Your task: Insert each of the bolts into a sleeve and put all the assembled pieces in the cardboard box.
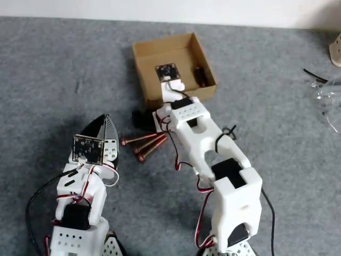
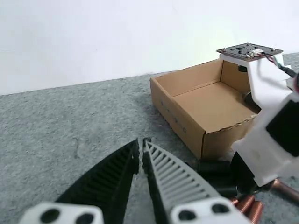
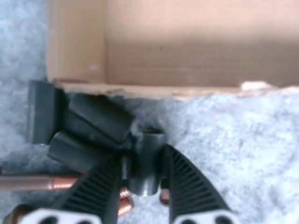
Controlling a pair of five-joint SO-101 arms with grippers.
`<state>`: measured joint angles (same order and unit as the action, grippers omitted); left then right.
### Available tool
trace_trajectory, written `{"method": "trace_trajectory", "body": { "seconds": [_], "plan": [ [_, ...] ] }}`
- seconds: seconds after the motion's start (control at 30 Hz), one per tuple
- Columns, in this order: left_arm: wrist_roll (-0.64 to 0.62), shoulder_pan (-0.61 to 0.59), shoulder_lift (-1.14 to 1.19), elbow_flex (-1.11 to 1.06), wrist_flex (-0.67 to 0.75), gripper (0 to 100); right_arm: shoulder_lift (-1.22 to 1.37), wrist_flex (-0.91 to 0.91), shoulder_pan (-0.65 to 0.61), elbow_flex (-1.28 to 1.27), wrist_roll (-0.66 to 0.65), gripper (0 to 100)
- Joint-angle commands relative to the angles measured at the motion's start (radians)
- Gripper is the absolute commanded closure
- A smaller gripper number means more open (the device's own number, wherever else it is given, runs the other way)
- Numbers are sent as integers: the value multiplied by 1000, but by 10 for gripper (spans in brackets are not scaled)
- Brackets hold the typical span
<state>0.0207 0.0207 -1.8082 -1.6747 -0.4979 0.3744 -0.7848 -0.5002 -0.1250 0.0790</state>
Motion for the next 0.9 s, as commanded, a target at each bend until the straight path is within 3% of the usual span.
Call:
{"method": "trace_trajectory", "body": {
  "seconds": [0.0, 0.5, 0.87],
  "plan": [
    [0, 19, -8, -22, 20, 962, -4, 24, 5, 38, 5, 993],
    [0, 19, -8, -22, 20, 962, -27, -97, 12, 45, 6, 993],
    [0, 19, -8, -22, 20, 962, -403, -77, 97, -99, 12, 993]
  ]
}}
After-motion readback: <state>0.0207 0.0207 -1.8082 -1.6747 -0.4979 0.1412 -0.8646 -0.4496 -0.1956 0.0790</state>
